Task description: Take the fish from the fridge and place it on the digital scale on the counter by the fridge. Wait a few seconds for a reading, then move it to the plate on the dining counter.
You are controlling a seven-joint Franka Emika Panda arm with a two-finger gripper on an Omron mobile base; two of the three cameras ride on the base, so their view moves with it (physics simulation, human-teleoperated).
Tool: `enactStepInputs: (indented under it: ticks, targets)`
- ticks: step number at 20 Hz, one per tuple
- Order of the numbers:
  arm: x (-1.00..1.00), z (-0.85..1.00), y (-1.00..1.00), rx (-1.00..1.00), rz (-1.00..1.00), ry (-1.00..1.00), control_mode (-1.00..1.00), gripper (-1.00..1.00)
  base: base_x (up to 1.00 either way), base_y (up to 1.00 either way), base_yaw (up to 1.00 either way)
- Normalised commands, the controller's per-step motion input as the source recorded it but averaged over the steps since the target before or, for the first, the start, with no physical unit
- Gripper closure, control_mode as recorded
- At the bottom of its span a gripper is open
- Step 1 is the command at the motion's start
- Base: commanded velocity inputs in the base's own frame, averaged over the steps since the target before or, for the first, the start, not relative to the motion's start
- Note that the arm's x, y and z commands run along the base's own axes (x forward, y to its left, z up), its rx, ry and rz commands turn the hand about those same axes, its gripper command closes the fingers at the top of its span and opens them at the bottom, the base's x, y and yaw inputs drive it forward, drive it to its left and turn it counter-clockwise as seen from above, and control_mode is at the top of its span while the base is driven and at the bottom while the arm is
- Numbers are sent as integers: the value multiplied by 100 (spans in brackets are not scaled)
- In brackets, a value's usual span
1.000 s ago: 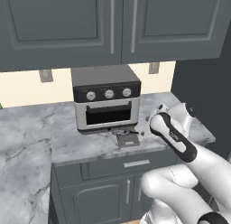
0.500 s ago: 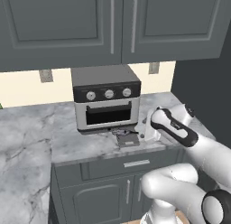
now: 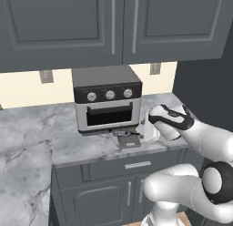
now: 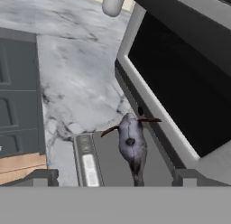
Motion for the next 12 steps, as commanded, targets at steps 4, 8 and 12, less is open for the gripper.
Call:
enactStepInputs:
  ticks: [4, 8, 12]
  targets:
    - [13, -21, 19, 0, 0, 0, -100, -100, 0, 0, 0]
    - [13, -22, 23, 0, 0, 0, -100, -100, 0, 0, 0]
    - [21, -21, 13, 0, 0, 0, -100, -100, 0, 0, 0]
